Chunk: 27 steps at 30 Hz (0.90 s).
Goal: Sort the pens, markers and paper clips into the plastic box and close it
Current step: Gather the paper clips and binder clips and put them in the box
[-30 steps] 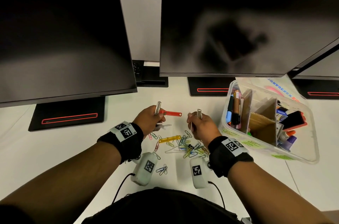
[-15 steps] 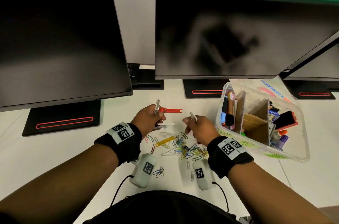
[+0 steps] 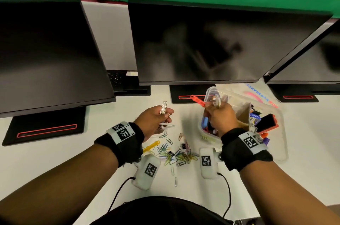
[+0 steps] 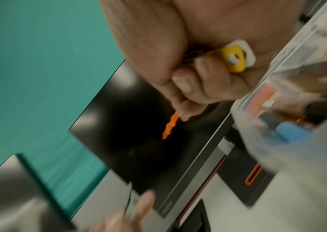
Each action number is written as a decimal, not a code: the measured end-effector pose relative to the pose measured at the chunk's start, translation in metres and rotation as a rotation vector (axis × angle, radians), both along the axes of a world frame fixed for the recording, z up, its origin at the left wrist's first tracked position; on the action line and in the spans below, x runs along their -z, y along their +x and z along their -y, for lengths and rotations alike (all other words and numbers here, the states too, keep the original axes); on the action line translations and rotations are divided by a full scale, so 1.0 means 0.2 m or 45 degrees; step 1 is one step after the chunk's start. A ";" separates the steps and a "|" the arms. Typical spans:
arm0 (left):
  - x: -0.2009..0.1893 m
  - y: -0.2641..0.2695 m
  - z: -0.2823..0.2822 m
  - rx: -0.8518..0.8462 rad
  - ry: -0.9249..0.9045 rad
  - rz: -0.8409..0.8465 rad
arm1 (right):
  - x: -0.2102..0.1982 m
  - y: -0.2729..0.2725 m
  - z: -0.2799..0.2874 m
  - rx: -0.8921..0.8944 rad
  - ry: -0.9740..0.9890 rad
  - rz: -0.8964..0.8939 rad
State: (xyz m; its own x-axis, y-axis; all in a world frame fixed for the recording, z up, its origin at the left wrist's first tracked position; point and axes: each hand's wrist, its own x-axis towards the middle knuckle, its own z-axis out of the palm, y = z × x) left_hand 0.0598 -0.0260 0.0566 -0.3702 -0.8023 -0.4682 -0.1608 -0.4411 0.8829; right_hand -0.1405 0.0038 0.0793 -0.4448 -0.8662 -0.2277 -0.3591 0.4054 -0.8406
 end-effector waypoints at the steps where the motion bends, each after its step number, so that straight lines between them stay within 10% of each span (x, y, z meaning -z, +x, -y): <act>1: 0.00 -0.03 0.00 -0.020 0.025 0.002 | -0.01 -0.08 0.01 0.052 0.022 -0.058; 11: -0.12 -0.41 -0.03 0.037 0.036 0.206 | -0.07 -0.60 0.10 -0.228 0.620 -0.744; 20: -0.18 -0.87 0.09 0.002 -0.276 0.449 | 0.00 -0.76 0.10 -0.333 0.437 -0.150; 27: -0.14 -1.20 0.19 -0.147 -0.624 0.835 | -0.05 -0.90 -0.14 -0.671 0.380 -0.153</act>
